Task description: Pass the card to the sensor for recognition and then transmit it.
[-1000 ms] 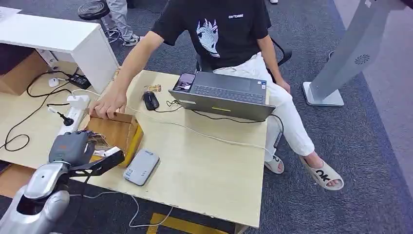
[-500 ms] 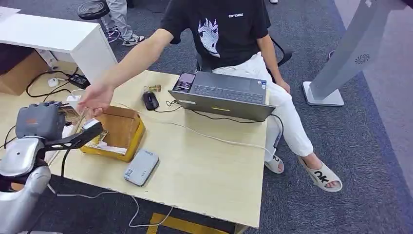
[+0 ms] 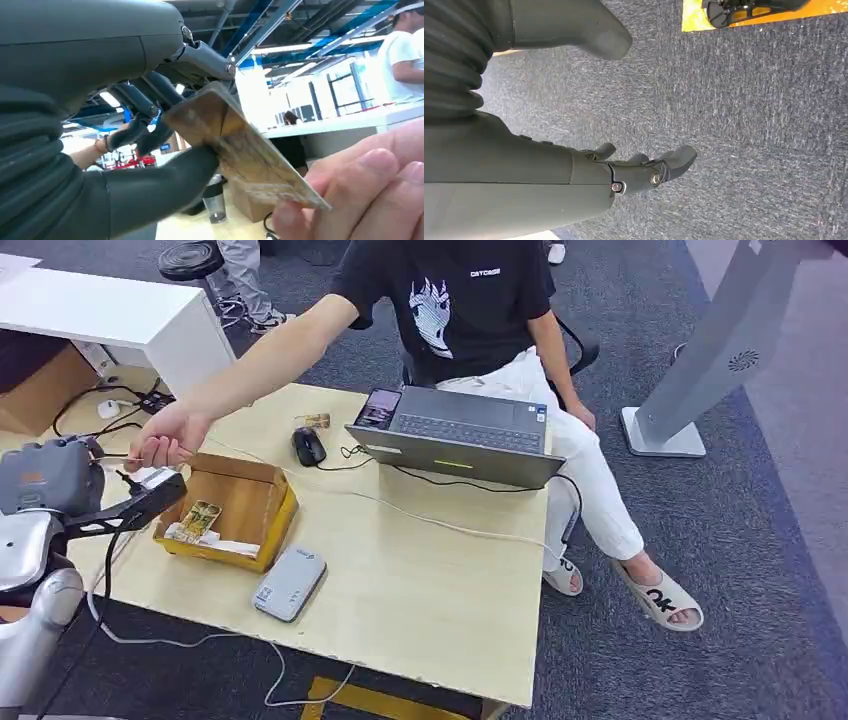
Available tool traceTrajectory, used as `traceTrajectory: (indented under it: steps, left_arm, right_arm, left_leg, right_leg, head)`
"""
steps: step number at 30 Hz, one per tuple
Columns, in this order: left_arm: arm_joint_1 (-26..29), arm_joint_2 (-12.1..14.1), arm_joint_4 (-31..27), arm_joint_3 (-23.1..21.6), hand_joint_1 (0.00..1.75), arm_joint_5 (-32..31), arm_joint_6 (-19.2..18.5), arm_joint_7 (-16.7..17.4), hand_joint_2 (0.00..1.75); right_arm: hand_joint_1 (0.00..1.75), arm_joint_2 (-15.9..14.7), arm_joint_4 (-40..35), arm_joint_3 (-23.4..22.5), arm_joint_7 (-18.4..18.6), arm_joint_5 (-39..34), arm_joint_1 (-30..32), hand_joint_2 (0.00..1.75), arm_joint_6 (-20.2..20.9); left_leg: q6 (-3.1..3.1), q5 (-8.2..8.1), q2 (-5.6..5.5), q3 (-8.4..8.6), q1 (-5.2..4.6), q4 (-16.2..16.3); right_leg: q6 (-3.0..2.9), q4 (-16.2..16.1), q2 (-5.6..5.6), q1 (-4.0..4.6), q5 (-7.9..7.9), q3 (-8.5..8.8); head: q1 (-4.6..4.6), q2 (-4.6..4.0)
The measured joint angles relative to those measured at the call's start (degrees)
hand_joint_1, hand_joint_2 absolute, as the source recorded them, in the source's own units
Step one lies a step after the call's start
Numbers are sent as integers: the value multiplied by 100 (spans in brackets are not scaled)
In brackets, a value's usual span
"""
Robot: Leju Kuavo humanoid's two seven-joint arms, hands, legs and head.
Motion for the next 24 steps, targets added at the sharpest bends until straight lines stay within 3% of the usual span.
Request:
traceTrajectory:
  steps: [5,14,17,20,24]
  left_arm:
    - [32,-96,2,33,0,-94,228,9,175]
    - [181,-319,7,29,0,-120,529,-225,175]
    - [325,-405,-101,29,0,72,807,-431,175]
    - [711,-599,-492,75,0,858,1275,-875,175]
    - [1582,-1162,-1404,295,0,2450,1597,-1559,175]
  right_arm:
    - [0,0,2,0,46,0,2,175,0]
    - [0,-2,-48,147,306,-243,12,175,0]
    - [0,-2,-68,221,396,-437,12,175,0]
    - [0,-2,-112,363,575,-831,27,175,0]
    - [0,0,-299,795,1020,-1496,328,175,0]
  left_leg:
    - [1,-1,-2,-1,0,0]
    - [1,-1,2,0,0,1]
    - [1,-1,6,-1,0,1]
    - [2,-6,23,-1,-4,1]
    - [1,-25,34,-5,-5,1]
  right_leg:
    - [2,0,-2,0,-2,0]
    - [2,-2,1,-1,-1,-16]
    - [2,-2,7,-1,-1,-12]
    - [2,-2,22,-3,-1,-12]
    - [4,-4,31,-4,-5,-14]
  head:
    - [0,0]
    - [2,0]
    - [2,0]
    - [0,0]
    - [-2,0]
